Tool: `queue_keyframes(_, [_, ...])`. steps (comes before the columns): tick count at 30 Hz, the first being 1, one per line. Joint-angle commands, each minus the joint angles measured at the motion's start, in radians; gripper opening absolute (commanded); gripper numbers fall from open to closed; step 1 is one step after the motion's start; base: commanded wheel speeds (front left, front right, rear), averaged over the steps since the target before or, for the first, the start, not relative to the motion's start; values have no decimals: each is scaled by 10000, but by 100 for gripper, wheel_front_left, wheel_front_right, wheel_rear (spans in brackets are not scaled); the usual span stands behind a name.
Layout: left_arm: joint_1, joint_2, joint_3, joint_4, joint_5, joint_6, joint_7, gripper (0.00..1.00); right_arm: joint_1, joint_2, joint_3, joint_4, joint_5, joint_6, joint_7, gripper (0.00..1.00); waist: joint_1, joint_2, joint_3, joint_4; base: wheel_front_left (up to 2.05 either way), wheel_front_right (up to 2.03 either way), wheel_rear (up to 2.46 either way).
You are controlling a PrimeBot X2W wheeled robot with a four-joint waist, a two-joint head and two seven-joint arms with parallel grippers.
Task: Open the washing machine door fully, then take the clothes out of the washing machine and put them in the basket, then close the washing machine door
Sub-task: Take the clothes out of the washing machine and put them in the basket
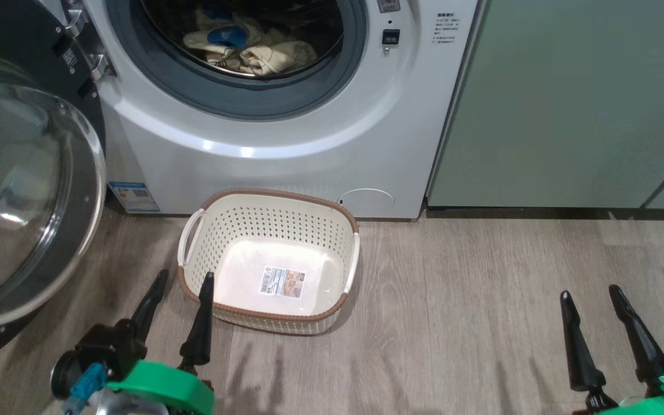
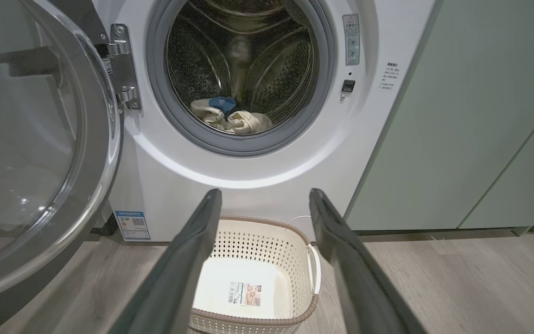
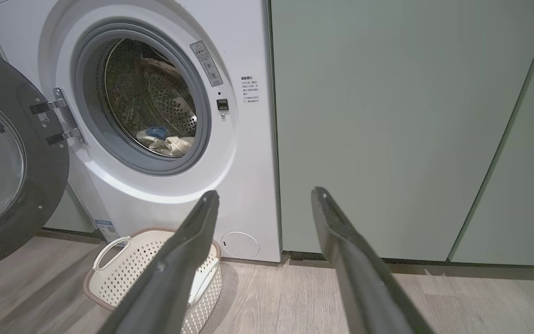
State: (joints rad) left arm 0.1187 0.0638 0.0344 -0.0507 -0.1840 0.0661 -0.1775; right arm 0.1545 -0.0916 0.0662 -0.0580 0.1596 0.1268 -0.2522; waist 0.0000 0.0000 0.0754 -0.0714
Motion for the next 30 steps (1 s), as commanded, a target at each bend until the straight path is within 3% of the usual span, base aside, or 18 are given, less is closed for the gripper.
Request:
queue_keyframes(1, [-423,168,330,-314,96,94,-97,100,-424,-95,138,-318,17,39,-95,100,0,0,3,-15,38,-38,0])
queue_keyframes(9, [-424,204,267,-286,106,158,-147,100,-391,-96,89,-351,0,39,-95,100,0,0,-18,-76,99,-99,0])
queue_keyframes(22, [-437,286,52,-243,-9,33,-149,100,-372,-95,107,-366,47,39,-95,100,0,0,-19,-70,186,-177,-9])
queue_keyframes(30, [-408,315,21,-293,-22,112,-187,100,-383,-93,130,-353,47,39,-95,100,0,0,-10,-54,72,-72,0])
